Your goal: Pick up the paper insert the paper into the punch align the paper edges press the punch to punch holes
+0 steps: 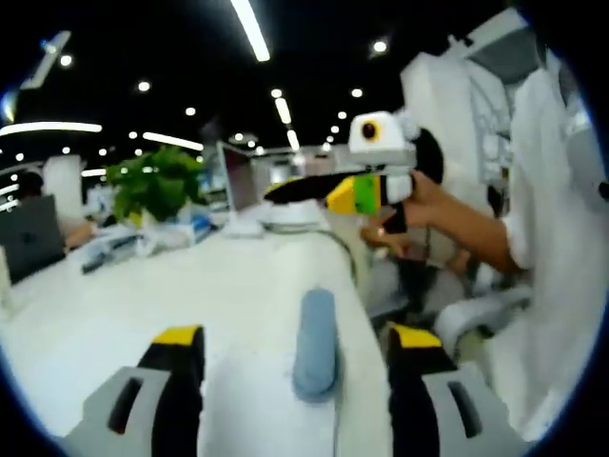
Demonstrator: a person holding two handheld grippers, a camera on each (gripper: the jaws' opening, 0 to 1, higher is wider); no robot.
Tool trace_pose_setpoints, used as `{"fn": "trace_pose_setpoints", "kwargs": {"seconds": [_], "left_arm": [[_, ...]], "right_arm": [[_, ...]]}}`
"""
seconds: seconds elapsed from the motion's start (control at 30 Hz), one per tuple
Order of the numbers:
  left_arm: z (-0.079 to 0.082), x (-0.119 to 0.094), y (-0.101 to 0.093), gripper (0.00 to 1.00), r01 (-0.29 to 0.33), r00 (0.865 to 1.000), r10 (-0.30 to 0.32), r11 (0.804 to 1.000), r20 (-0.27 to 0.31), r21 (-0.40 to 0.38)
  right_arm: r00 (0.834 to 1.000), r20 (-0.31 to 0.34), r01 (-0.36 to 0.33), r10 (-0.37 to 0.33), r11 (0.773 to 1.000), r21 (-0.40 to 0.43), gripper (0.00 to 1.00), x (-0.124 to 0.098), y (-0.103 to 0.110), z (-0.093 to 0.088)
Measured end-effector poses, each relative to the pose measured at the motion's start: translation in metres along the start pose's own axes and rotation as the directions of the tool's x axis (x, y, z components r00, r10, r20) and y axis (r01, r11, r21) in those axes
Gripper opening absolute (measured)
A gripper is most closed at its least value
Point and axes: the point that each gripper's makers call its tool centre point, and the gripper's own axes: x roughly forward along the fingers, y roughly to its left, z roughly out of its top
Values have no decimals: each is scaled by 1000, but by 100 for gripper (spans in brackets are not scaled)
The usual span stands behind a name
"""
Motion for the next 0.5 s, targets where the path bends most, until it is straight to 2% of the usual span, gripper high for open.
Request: {"fn": "trace_pose_setpoints", "kwargs": {"seconds": [0.1,0.23,0.4,0.5], "left_arm": [[2,12,-8,75,29,1000,-29,999,0,15],[1,22,-11,69,44,999,-44,999,-2,18],[-6,25,-8,64,46,999,-46,999,-10,16],[-4,24,-6,58,41,999,-42,999,4,31]], "right_arm": [[1000,7,18,-19,1000,10,54,-2,1,-3],[998,-16,58,-58,998,2,54,-4,-2,-9],[998,-6,67,-67,998,12,54,-6,1,-10],[998,-4,68,-67,998,16,56,-4,1,-14]]}}
